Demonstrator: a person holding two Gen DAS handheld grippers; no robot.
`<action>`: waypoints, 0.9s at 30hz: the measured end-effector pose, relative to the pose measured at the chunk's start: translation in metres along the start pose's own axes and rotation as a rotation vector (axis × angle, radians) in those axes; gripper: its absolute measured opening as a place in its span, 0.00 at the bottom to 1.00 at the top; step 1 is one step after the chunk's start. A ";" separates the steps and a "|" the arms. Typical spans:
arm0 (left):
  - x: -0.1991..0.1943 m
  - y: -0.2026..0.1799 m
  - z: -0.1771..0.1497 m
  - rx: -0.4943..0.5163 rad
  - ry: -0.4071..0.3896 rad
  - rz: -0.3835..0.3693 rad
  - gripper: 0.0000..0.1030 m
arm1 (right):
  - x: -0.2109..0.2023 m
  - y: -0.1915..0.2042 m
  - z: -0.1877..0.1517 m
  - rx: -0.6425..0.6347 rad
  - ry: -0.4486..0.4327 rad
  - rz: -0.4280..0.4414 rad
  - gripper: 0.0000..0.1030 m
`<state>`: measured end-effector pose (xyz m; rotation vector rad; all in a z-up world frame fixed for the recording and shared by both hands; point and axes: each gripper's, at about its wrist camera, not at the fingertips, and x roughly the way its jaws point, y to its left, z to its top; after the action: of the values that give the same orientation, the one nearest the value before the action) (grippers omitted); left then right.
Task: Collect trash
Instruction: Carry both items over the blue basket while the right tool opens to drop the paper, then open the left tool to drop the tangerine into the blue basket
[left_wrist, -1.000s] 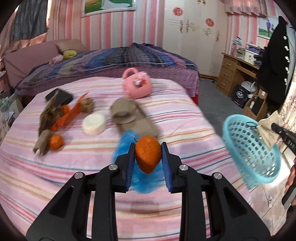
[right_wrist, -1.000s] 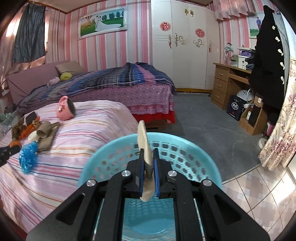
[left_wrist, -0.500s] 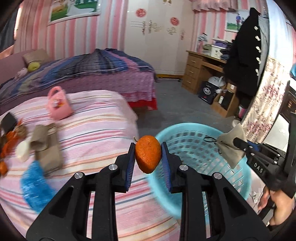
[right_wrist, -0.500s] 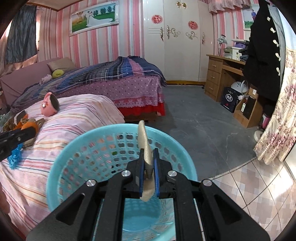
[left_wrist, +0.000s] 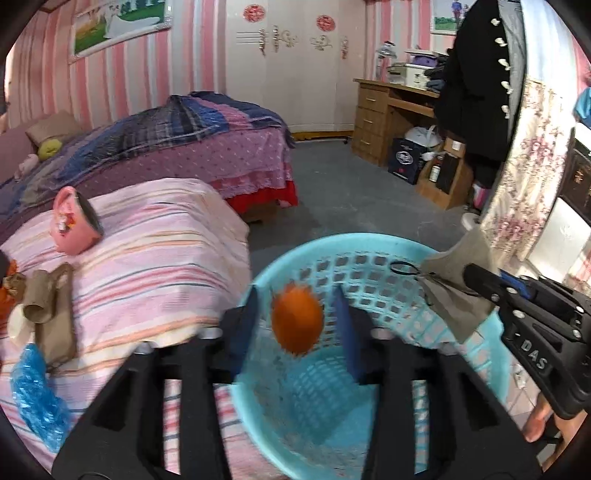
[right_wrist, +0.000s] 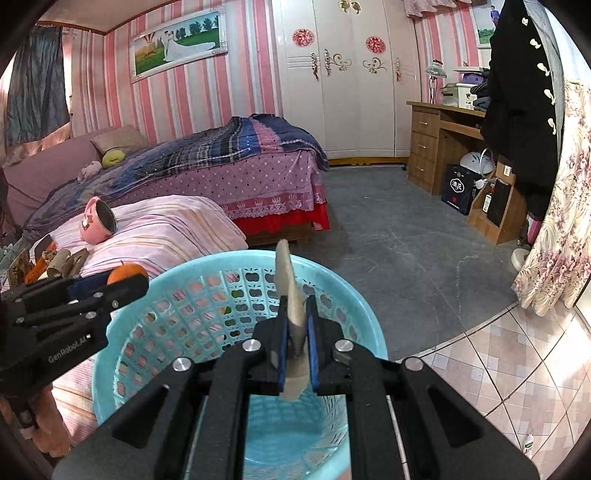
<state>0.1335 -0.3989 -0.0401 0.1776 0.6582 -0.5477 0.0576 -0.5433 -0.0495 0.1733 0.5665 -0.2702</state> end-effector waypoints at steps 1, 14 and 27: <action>-0.002 0.006 0.001 -0.013 -0.002 0.015 0.62 | 0.000 0.001 0.000 -0.004 0.000 0.000 0.09; -0.060 0.069 0.005 -0.030 -0.090 0.111 0.91 | 0.001 0.029 0.004 -0.046 -0.005 -0.032 0.11; -0.108 0.141 -0.011 -0.075 -0.117 0.216 0.95 | -0.002 0.061 0.009 -0.024 -0.013 -0.075 0.87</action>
<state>0.1321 -0.2301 0.0167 0.1434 0.5372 -0.3224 0.0783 -0.4872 -0.0357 0.1271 0.5634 -0.3371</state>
